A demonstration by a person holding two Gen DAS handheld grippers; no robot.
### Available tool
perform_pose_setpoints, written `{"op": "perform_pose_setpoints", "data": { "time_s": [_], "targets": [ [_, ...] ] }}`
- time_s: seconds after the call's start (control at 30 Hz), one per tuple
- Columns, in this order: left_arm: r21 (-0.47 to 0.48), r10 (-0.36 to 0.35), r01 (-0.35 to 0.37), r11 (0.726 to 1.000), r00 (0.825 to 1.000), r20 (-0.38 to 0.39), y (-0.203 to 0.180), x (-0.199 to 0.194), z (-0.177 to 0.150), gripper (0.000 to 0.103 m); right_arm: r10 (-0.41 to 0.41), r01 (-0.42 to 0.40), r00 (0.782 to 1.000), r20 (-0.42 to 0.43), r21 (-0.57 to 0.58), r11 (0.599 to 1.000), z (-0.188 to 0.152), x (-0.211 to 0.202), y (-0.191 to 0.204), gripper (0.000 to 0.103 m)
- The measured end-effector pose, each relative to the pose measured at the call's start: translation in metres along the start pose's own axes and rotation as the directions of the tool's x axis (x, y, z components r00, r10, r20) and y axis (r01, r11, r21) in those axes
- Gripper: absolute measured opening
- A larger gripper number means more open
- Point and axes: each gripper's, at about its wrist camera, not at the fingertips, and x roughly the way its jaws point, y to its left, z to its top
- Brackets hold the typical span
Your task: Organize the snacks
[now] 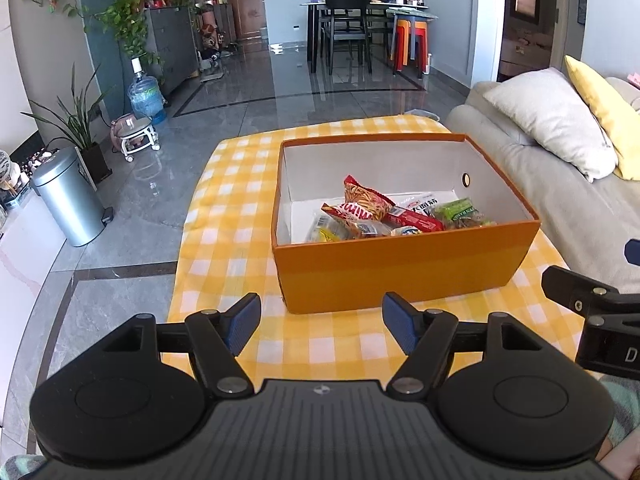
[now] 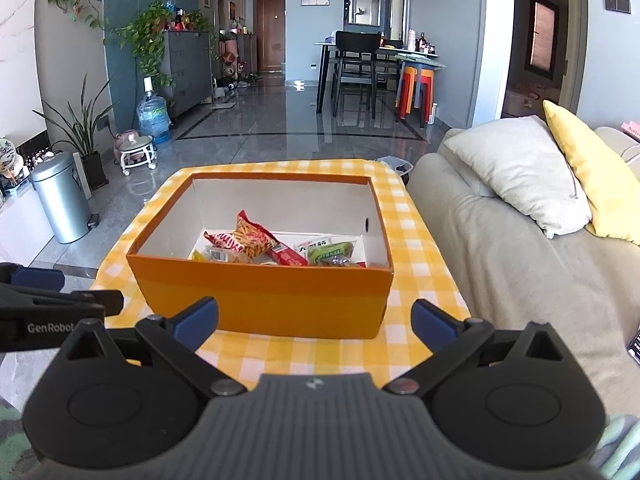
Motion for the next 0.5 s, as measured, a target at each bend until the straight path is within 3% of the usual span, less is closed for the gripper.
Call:
{"op": "perform_pose_setpoints", "data": {
  "time_s": [0.5],
  "targets": [
    [-0.020,0.005,-0.005,1.000,1.000,-0.007,0.0035,-0.0010,0.0021,0.082,-0.001,0.001,1.000,0.016,-0.006,1.000,0.0026,-0.0025,0.0015,0.099]
  ]
}}
